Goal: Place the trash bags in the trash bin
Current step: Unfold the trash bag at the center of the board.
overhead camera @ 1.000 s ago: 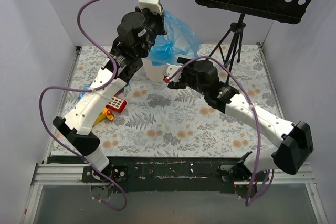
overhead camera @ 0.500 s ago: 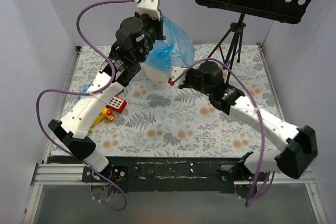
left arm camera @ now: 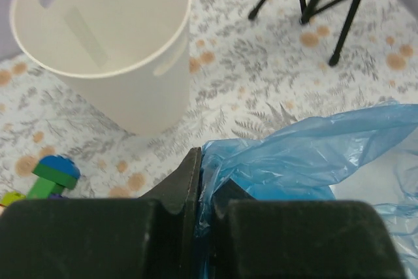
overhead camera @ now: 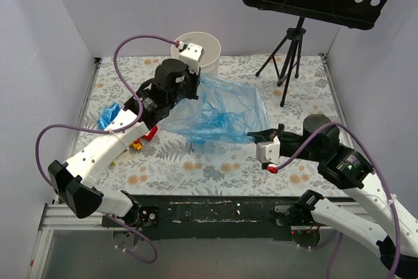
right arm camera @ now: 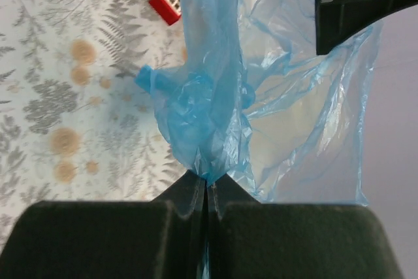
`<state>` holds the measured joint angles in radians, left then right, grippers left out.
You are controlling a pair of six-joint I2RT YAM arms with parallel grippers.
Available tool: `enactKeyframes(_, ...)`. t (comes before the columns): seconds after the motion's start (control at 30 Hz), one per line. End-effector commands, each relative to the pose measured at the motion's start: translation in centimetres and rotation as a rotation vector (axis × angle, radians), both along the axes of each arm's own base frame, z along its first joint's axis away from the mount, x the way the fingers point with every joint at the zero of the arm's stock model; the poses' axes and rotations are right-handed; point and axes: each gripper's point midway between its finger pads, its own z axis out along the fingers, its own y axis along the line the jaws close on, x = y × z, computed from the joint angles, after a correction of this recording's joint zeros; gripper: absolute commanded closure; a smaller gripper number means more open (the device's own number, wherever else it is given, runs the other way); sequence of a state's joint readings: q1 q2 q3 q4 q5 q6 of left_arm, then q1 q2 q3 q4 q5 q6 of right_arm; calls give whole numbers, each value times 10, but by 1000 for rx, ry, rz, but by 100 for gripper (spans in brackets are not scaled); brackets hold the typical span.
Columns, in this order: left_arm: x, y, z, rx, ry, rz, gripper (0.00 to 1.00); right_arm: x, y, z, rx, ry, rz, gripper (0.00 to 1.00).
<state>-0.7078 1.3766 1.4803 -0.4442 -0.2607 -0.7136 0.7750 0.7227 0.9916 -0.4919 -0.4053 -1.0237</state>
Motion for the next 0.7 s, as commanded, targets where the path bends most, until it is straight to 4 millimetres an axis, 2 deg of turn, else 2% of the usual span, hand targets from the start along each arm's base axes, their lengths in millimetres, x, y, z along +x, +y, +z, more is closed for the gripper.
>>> enactKeyframes(0.0, -26, -9, -22, -33, 120, -113, 100, -11, -8, -55, -91, 180, -22, 99)
enactKeyframes(0.07, -17, -14, -22, -28, 121, -141, 100, 12, -6, -55, -57, 154, -120, 99)
enactKeyframes(0.13, 7, -16, -22, -27, 125, -128, 100, 42, -5, -54, -24, 96, -226, 99)
enactKeyframes(0.17, 21, -17, -13, -33, 114, -133, 100, 59, -3, -46, 8, 57, -273, 99)
enactKeyframes(0.2, 39, -15, -14, -22, 122, -117, 100, 76, -2, -38, 30, 11, -307, 99)
enactKeyframes(0.23, 60, -14, -1, -30, 110, -93, 100, 96, 2, -35, 25, -8, -326, 99)
enactKeyframes(0.27, 77, -13, 11, -38, 103, -71, 100, 111, 2, -10, 75, -59, -353, 99)
enactKeyframes(0.3, 94, -14, 36, -62, 68, -59, 100, 138, 4, 8, 107, -80, -392, 99)
enactKeyframes(0.37, 117, -15, 107, -128, -88, -44, 100, 176, 5, 77, 212, -171, -452, 99)
enactKeyframes(0.4, 120, -14, 154, -174, -219, -43, 100, 191, 4, 121, 276, -247, -481, 99)
enactKeyframes(0.43, 116, -12, 203, -223, -372, -58, 100, 198, 4, 162, 332, -343, -489, 99)
enactKeyframes(0.47, 100, -7, 257, -294, -548, -71, 100, 198, 3, 217, 413, -482, -486, 99)
enactKeyframes(0.5, 86, -4, 290, -355, -676, -79, 100, 194, 2, 261, 478, -589, -477, 99)
enactKeyframes(0.53, 48, 3, 340, -446, -886, -119, 100, 186, 2, 297, 519, -699, -456, 99)
enactKeyframes(0.57, 24, -2, 354, -455, -1026, -160, 100, 174, 4, 330, 553, -805, -432, 99)
enactKeyframes(0.6, -19, -10, 383, -450, -1225, -214, 100, 161, 4, 356, 584, -909, -423, 99)
enactKeyframes(0.63, -54, -19, 404, -432, -1369, -244, 100, 147, 5, 376, 605, -1016, -414, 99)
enactKeyframes(0.67, -86, -32, 420, -404, -1473, -277, 100, 134, 7, 387, 610, -1097, -399, 99)
